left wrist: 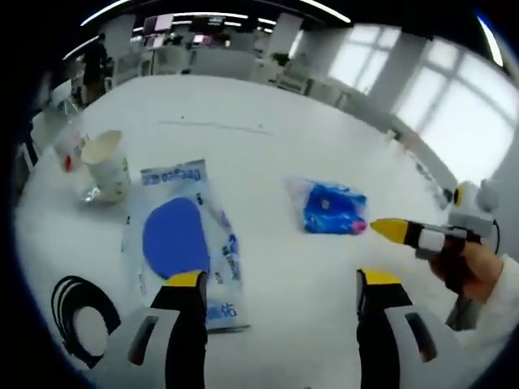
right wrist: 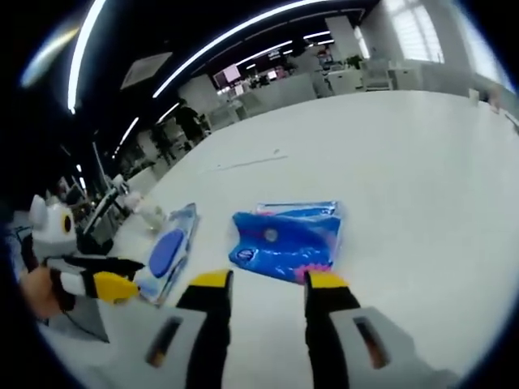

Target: Arrange the tabletop items into an orderly group along one side of the table until the central work area is clear of visible clutter.

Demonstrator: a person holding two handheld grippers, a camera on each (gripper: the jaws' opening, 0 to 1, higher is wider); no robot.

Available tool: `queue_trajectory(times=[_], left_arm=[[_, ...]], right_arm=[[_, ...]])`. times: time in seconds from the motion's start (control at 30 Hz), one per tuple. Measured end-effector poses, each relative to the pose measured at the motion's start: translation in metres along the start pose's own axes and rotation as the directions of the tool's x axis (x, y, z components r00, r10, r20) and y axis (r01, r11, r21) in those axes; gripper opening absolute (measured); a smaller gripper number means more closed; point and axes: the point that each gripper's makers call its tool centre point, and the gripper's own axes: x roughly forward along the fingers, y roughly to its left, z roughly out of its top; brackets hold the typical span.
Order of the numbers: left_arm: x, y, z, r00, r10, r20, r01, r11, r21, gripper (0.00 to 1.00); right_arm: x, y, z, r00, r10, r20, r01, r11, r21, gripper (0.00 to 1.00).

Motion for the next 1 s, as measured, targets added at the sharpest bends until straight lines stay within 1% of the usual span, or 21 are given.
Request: queue_trajectory(times=[0.03, 0.07, 0.23, 0.3, 0.37, 0.4, 0.43, 0.47, 0.53, 0.57, 0.63, 0.7, 0.73, 0.8, 0.83, 0.87, 0.93, 0.97, 1.0], left_arm=[[-0.002, -0.001, -0.001, 1.0, -0.009, 0.003, 0.009, 0.999, -0.036, 0.71], [-0.006, -0.002, -0.003, 1.0, -0.014, 0.019, 0.015, 0.998, -0.054, 0.72], [-0.015, 0.002, -0.013, 1.0, -0.001, 0.002, 0.001, 0.999, -0.05, 0.71], [-0.017, 0.006, -0.018, 1.0, 0.003, -0.005, -0.004, 0.995, -0.101, 0.7], [-0.018, 0.01, -0.022, 1.0, 0.013, -0.015, -0.015, 0.984, -0.177, 0.69], [-0.017, 0.017, -0.025, 0.999, 0.026, -0.02, -0.029, 0.975, -0.218, 0.69], [-0.016, 0.021, -0.026, 0.999, 0.037, -0.022, -0.041, 0.969, -0.242, 0.69], [-0.017, 0.026, -0.028, 0.999, 0.047, -0.019, -0.051, 0.96, -0.275, 0.65], [-0.019, 0.03, -0.025, 0.998, 0.058, 0.006, -0.053, 0.947, -0.317, 0.6], [-0.019, 0.03, -0.024, 0.998, 0.056, 0.007, -0.051, 0.942, -0.332, 0.59], [-0.021, 0.03, -0.024, 0.998, 0.055, 0.018, -0.045, 0.935, -0.351, 0.6], [-0.024, 0.03, -0.025, 0.998, 0.059, 0.008, -0.052, 0.931, -0.363, 0.62], [-0.027, 0.031, -0.027, 0.998, 0.069, -0.003, -0.064, 0.912, -0.405, 0.63], [-0.029, 0.034, -0.026, 0.997, 0.082, 0.014, -0.065, 0.874, -0.481, 0.69], [-0.03, 0.038, -0.029, 0.996, 0.093, 0.013, -0.072, 0.842, -0.535, 0.7], [-0.029, 0.042, -0.031, 0.995, 0.101, 0.006, -0.08, 0.821, -0.565, 0.69], [-0.021, 0.053, -0.04, 0.992, 0.124, -0.02, -0.109, 0.765, -0.634, 0.69], [-0.016, 0.059, -0.043, 0.989, 0.144, -0.027, -0.124, 0.724, -0.678, 0.69], [-0.015, 0.061, -0.043, 0.988, 0.152, -0.028, -0.13, 0.714, -0.689, 0.66]], right_arm=[[0.0, 0.0, 0.0, 1.0, 0.003, 0.0, -0.003, 1.0, -0.003, 0.33], [0.001, 0.001, 0.001, 1.0, 0.007, -0.001, -0.007, 1.0, -0.006, 0.33], [0.002, 0.001, 0.003, 1.0, 0.015, 0.003, -0.015, 1.0, -0.006, 0.33], [0.002, 0.002, 0.005, 1.0, 0.019, 0.005, -0.019, 1.0, -0.009, 0.33], [0.003, 0.003, 0.005, 1.0, 0.024, 0.005, -0.024, 1.0, -0.014, 0.32], [0.004, 0.004, 0.005, 1.0, 0.028, 0.004, -0.028, 1.0, -0.014, 0.32], [0.004, 0.004, 0.004, 1.0, 0.03, 0.002, -0.03, 0.999, -0.013, 0.32], [0.004, 0.005, 0.004, 0.999, 0.032, 0.0, -0.032, 0.999, -0.015, 0.32], [0.004, 0.006, 0.004, 0.999, 0.035, -0.001, -0.035, 0.999, -0.02, 0.32], [0.004, 0.006, 0.004, 0.999, 0.035, 0.0, -0.035, 0.999, -0.02, 0.32], [0.003, 0.004, 0.004, 0.999, 0.033, 0.002, -0.033, 0.999, -0.018, 0.32], [0.003, 0.002, 0.003, 1.0, 0.029, 0.003, -0.029, 0.999, -0.013, 0.32], [0.003, 0.001, 0.003, 1.0, 0.027, 0.002, -0.027, 1.0, -0.01, 0.32], [0.003, 0.0, 0.003, 1.0, 0.024, 0.004, -0.024, 1.0, -0.009, 0.32], [0.003, 0.0, 0.003, 1.0, 0.023, 0.005, -0.023, 1.0, -0.008, 0.32], [0.004, 0.0, 0.004, 1.0, 0.024, 0.006, -0.024, 1.0, -0.008, 0.32], [0.005, 0.002, 0.003, 1.0, 0.027, 0.002, -0.027, 1.0, -0.011, 0.32], [0.006, 0.005, 0.002, 1.0, 0.031, -0.002, -0.031, 0.999, -0.015, 0.31], [0.006, 0.008, 0.001, 0.999, 0.036, -0.005, -0.036, 0.999, -0.021, 0.31]])
